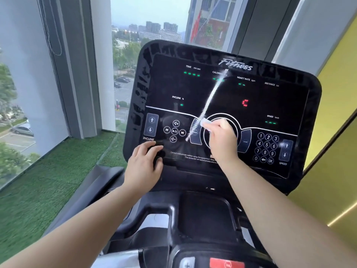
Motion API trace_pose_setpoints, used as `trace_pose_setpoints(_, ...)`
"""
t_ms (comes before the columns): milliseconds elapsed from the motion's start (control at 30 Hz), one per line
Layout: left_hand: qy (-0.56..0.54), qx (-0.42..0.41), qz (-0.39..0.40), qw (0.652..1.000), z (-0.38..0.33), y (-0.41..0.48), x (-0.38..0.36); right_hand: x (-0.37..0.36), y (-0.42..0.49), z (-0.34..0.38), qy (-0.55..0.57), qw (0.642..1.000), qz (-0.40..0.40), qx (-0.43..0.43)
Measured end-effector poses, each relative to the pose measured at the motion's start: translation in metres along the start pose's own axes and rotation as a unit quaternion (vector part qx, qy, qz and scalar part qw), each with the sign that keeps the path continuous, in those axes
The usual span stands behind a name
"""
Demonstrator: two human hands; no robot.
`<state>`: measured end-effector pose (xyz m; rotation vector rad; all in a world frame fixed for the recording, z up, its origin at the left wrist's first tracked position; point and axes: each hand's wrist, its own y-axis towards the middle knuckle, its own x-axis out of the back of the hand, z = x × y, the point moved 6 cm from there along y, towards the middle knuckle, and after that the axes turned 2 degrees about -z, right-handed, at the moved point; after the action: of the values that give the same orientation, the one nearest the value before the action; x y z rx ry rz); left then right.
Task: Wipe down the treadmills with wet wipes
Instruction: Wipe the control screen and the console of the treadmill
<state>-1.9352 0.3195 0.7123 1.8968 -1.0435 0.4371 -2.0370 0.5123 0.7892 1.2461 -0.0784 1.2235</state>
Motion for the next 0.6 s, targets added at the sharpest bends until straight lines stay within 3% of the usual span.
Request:
trace_pose_setpoints(133, -0.009, 0.016, 0.004, 1.0, -0.003, -0.001, -0.001, -0.041, 0.018, 0.053, -0.041, 0.99, 0.078, 0.109)
trace_pose_setpoints(200, -0.015, 0.025, -0.003, 1.0, -0.004, -0.001, -0.004, -0.057, 0.007, 0.067, -0.056, 0.974, 0.139, 0.172)
trace_pose_setpoints(367, 0.005, -0.023, -0.014, 1.0, -0.019, -0.009, -0.016, -0.05, -0.03, 0.048, -0.088, 0.917, 0.193, 0.339)
trace_pose_setpoints(600, 0.035, -0.097, 0.032, 0.994, -0.058, -0.012, -0.043, -0.008, -0.056, -0.022, -0.158, 0.912, 0.243, 0.29)
